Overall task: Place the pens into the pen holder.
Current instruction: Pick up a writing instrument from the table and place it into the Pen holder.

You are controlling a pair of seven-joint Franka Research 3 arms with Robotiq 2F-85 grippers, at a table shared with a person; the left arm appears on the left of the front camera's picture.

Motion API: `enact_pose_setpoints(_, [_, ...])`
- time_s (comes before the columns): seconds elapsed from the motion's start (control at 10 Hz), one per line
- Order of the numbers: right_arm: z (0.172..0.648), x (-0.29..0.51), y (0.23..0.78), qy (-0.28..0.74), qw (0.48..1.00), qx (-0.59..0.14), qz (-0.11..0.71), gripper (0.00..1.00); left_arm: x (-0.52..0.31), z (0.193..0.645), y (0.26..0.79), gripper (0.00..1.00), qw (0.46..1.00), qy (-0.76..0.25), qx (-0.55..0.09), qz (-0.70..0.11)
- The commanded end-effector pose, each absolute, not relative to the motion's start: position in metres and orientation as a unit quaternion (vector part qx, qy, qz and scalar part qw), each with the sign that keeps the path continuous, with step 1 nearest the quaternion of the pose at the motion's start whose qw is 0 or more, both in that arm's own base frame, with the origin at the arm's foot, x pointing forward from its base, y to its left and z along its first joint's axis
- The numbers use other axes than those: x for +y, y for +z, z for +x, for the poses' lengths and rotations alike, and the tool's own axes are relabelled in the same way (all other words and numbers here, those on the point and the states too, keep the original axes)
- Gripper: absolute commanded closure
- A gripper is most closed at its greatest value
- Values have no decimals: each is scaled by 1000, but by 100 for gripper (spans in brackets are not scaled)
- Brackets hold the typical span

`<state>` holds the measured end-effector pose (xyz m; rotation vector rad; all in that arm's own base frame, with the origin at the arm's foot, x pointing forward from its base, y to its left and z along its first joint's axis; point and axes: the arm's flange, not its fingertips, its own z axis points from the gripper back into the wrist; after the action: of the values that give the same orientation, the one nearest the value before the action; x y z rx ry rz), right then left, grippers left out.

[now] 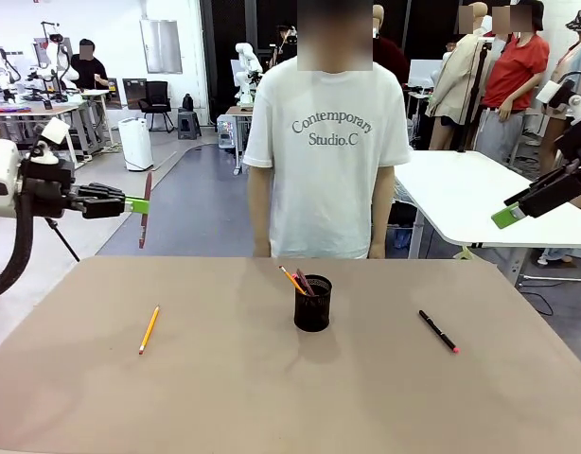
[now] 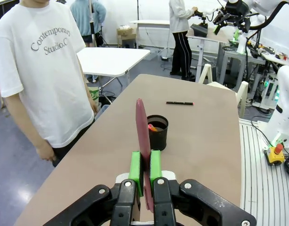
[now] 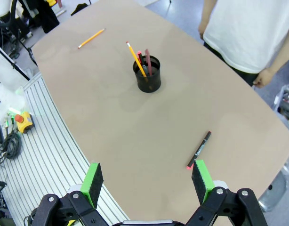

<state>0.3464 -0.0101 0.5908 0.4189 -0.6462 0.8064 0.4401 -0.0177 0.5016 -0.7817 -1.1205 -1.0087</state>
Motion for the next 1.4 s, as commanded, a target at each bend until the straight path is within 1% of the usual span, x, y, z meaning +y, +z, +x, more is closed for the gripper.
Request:
enact_pose_setpoints(0.0, [348,-10,592,386,842,-314,209,0,-34,446,498,100,659,-448,-496,-345])
enact_pose_setpoints(0.2, [348,-10,592,386,842,-314,209,0,-44,450,501,100,657,-449,-499,-344])
enact_pose_setpoints(0.3, [348,-10,592,386,842,-314,209,0,-59,457,498,100,658,-420,-522,-344])
enact_pose_setpoints(0.5, [348,-10,592,386,842,-314,209,0,-102,471,491,100,643,-418,-535,-354])
enact_pose_setpoints(0.7, [348,-10,592,386,842,-314,209,0,-131,487,483,100,634,-448,-511,-370])
enact_pose_setpoints(0.8, [348,-10,592,386,842,-314,209,0,-150,497,478,100,632,-444,-513,-375])
enact_pose_setpoints(1.0, [348,-10,592,386,842,-314,209,0,-181,513,465,100,595,-472,-520,-391])
enact_pose_setpoints(1.1, [348,-10,592,386,842,-314,209,0,-197,521,458,100,586,-476,-514,-407])
enact_pose_setpoints(1.3, [348,-10,592,386,842,-314,209,0,-225,529,445,100,559,-488,-526,-416])
